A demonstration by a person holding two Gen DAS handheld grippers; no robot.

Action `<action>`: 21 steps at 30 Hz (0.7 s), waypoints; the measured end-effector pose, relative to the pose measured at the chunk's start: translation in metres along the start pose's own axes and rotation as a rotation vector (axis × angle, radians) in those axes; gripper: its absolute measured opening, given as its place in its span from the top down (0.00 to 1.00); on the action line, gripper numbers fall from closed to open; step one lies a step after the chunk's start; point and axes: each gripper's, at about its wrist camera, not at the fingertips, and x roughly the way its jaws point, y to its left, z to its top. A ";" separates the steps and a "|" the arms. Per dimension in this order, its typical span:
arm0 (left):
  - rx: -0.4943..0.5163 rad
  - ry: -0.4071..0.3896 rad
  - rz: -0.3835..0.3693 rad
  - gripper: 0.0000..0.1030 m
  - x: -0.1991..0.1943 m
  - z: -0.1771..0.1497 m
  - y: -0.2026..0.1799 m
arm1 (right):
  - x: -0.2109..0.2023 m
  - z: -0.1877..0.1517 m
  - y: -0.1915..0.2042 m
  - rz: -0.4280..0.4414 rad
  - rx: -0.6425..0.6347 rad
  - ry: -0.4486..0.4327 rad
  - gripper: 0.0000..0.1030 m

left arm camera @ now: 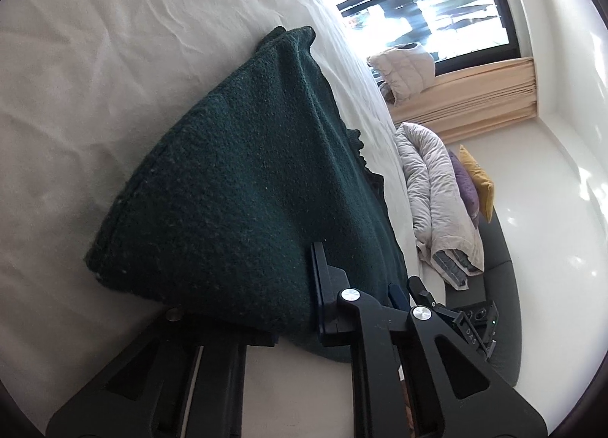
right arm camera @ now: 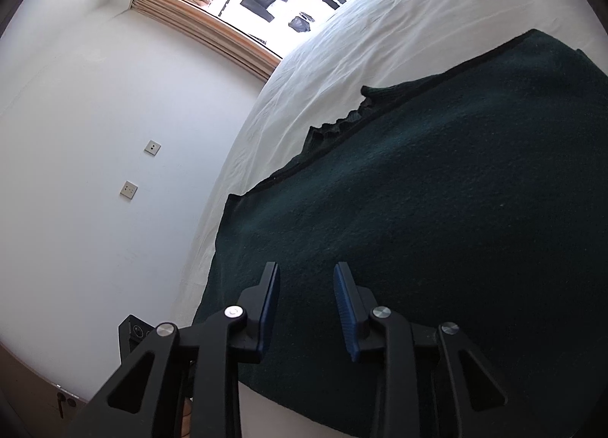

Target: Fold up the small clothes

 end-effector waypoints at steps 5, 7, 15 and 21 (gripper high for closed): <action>0.069 -0.038 0.041 0.93 -0.011 0.000 -0.009 | 0.024 0.002 -0.020 -0.132 0.025 0.114 1.00; 0.128 -0.055 0.065 0.93 -0.016 -0.001 -0.020 | 0.025 0.001 -0.029 -0.101 0.049 0.113 1.00; 0.368 -0.122 0.121 0.93 -0.022 -0.008 -0.087 | 0.022 -0.007 -0.035 -0.063 0.026 0.059 1.00; 0.683 -0.167 0.153 0.93 -0.020 -0.033 -0.170 | -0.046 -0.008 -0.070 0.131 0.180 -0.121 0.60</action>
